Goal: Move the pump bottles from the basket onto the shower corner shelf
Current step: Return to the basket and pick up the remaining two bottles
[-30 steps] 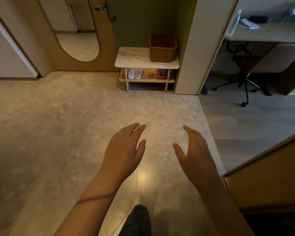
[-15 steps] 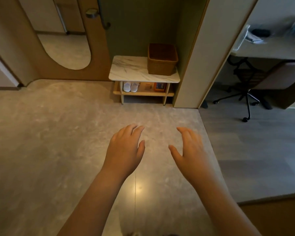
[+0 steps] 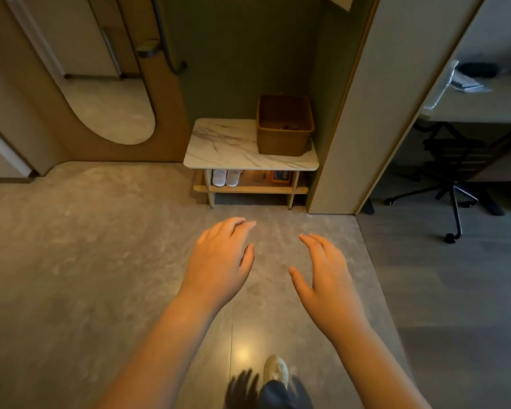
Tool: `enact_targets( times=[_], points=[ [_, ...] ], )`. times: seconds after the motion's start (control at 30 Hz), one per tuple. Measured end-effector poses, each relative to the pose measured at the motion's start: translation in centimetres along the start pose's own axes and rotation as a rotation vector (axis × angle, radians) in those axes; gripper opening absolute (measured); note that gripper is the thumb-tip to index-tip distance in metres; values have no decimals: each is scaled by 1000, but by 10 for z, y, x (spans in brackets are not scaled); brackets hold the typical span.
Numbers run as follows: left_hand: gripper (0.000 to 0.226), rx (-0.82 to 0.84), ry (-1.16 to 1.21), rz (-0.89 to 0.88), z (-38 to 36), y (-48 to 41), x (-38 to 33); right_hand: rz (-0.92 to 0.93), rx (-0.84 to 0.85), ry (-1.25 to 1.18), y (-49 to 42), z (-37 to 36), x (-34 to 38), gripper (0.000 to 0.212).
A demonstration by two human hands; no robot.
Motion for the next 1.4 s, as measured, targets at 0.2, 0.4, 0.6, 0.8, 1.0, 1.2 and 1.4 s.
enact_targets(
  times=[0.2,0.4,0.6,0.8,1.0,1.2,1.4],
  points=[
    [39,-65,-30,-24,-7,-104,-13,21,-71,14,-102,38,-43,59],
    [36,-96,32,20,-31,-160,-13,25,-56,17,-169,37,-72,54],
    [38,-60,31,66,-60,-222,19,10,-19,4,-237,23,-87,54],
    [39,-61,111,89,-97,-308,66,-14,28,34,-321,0,-100,56],
    [40,-80,168,159,-112,-409,136,-25,43,54,-447,-9,-97,58],
    [43,13,149,135,-134,-491,168,-23,15,-11,-556,-26,-86,57],
    [42,64,149,76,-163,-568,178,-115,74,-39,-604,-45,-120,60]
  ],
)
Point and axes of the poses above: each hand's wrist, its own y-axis away from the middle knuckle, its own z-axis out of the back of the hand, x = y × z, the point moved 5 cm from there along -y, towards the middle knuckle
